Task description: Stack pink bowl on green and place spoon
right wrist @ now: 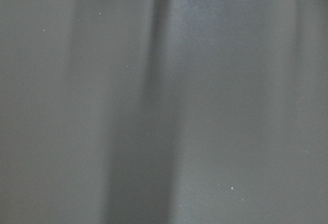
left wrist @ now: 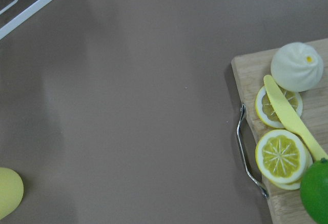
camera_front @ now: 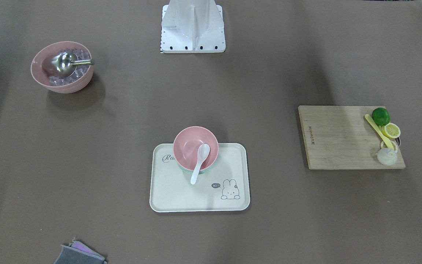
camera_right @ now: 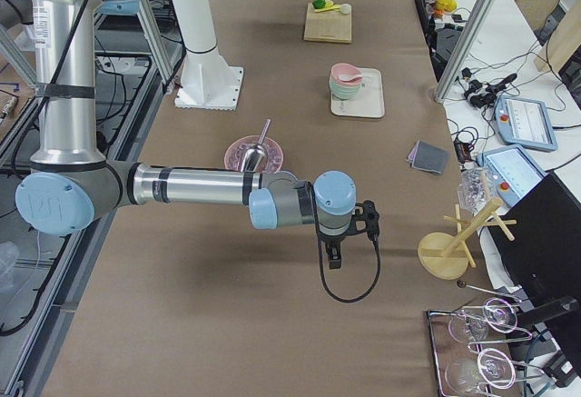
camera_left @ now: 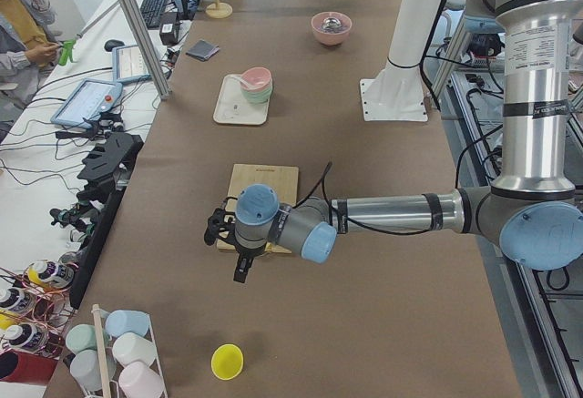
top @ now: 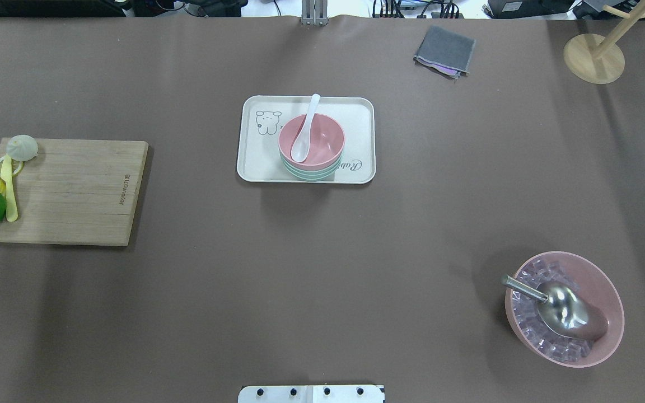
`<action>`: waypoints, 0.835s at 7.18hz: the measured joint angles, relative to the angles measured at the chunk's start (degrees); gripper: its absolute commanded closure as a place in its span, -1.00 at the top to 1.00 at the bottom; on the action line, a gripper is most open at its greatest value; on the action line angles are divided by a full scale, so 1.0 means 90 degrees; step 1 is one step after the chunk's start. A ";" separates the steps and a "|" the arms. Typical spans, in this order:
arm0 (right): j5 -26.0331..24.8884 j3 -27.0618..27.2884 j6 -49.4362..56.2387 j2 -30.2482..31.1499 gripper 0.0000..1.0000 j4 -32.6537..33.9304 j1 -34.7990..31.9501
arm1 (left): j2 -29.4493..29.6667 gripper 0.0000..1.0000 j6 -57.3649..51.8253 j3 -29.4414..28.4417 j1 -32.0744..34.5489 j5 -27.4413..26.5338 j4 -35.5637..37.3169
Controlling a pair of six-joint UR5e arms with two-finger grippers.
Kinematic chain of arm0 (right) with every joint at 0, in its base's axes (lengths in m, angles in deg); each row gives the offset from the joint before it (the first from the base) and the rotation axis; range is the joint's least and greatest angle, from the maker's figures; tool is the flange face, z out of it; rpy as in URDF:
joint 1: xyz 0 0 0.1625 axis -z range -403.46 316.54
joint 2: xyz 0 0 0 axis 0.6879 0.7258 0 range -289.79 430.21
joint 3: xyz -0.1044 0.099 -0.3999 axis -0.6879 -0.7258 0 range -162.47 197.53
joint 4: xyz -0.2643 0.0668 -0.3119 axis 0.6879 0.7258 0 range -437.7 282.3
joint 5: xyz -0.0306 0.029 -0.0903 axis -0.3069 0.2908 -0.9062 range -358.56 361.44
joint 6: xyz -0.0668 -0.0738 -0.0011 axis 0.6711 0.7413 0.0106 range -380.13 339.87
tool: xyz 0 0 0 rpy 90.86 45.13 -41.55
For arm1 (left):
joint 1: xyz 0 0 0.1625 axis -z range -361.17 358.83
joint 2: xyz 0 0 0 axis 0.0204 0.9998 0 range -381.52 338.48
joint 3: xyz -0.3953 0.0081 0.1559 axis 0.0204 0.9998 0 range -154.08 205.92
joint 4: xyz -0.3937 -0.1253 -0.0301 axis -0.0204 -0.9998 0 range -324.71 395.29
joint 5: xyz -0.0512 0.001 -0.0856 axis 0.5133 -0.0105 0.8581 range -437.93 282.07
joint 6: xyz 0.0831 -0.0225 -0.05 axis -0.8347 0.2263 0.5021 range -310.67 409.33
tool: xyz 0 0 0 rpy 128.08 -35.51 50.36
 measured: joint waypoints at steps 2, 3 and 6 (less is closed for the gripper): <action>-0.0051 0.0005 -0.0022 -0.0032 1.00 -0.0003 0.0002 | -0.0017 0.96 0.0016 0.0304 0.0005 0.0001 0.0523; -0.0060 0.0031 -0.0031 -0.0079 1.00 0.0015 0.0002 | -0.0027 0.96 0.0015 0.0329 0.0003 0.0007 0.0582; -0.0033 0.0114 -0.0055 -0.0365 1.00 0.0354 0.0002 | -0.0024 0.96 -0.0001 0.0364 -0.0001 0.0023 0.0587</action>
